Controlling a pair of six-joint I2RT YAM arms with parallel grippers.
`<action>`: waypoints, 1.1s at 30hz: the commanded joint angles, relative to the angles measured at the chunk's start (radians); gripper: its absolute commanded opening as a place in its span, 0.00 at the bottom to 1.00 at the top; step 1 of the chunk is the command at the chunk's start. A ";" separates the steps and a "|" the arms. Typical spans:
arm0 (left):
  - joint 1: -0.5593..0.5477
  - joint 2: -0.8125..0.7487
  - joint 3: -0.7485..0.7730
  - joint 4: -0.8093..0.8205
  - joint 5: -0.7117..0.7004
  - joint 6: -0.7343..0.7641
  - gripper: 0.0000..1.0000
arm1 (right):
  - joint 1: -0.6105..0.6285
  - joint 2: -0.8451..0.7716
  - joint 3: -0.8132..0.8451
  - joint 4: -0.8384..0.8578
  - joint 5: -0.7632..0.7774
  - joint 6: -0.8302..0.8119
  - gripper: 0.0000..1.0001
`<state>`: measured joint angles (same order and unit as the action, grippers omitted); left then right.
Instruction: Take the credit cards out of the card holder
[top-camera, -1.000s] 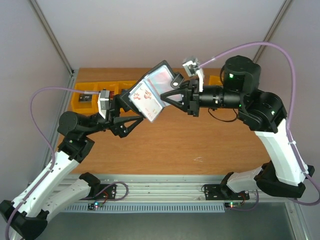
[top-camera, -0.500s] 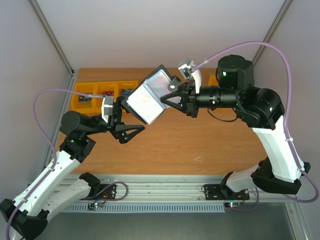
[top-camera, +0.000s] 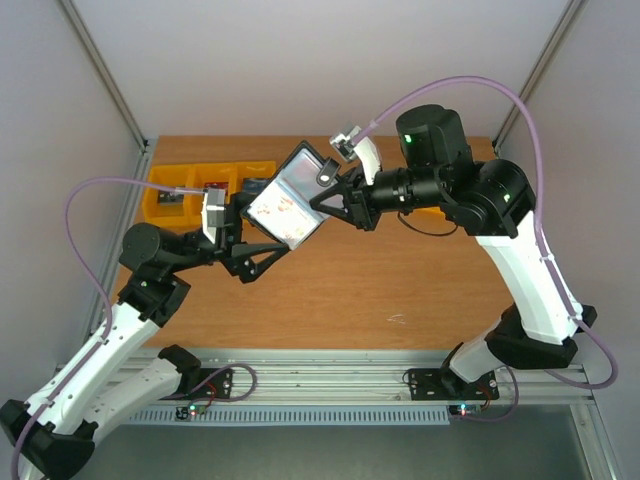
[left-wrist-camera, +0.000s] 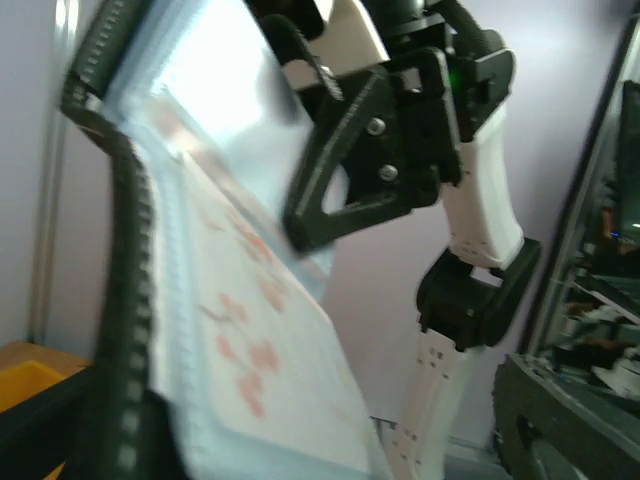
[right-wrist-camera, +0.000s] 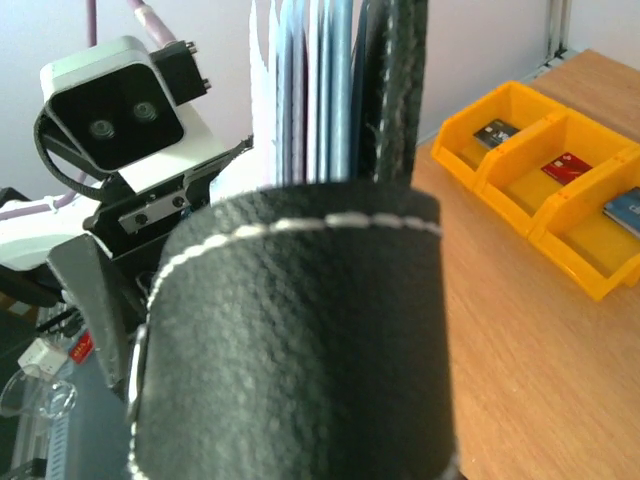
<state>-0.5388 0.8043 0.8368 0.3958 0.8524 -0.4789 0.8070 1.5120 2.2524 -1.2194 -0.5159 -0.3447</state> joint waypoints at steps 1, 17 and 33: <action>-0.001 -0.020 -0.009 -0.032 -0.145 -0.070 0.85 | 0.006 0.021 0.080 -0.037 -0.058 -0.038 0.01; -0.001 -0.051 -0.035 -0.307 -0.445 -0.087 0.00 | -0.024 -0.096 0.043 -0.152 0.353 0.016 0.42; -0.002 -0.053 -0.030 -0.444 -0.375 0.061 0.00 | 0.151 0.050 -0.125 0.125 -0.040 -0.012 0.35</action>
<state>-0.5411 0.7784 0.8089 -0.1753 0.3439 -0.4278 0.9581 1.5631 2.1860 -1.2491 -0.4850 -0.3466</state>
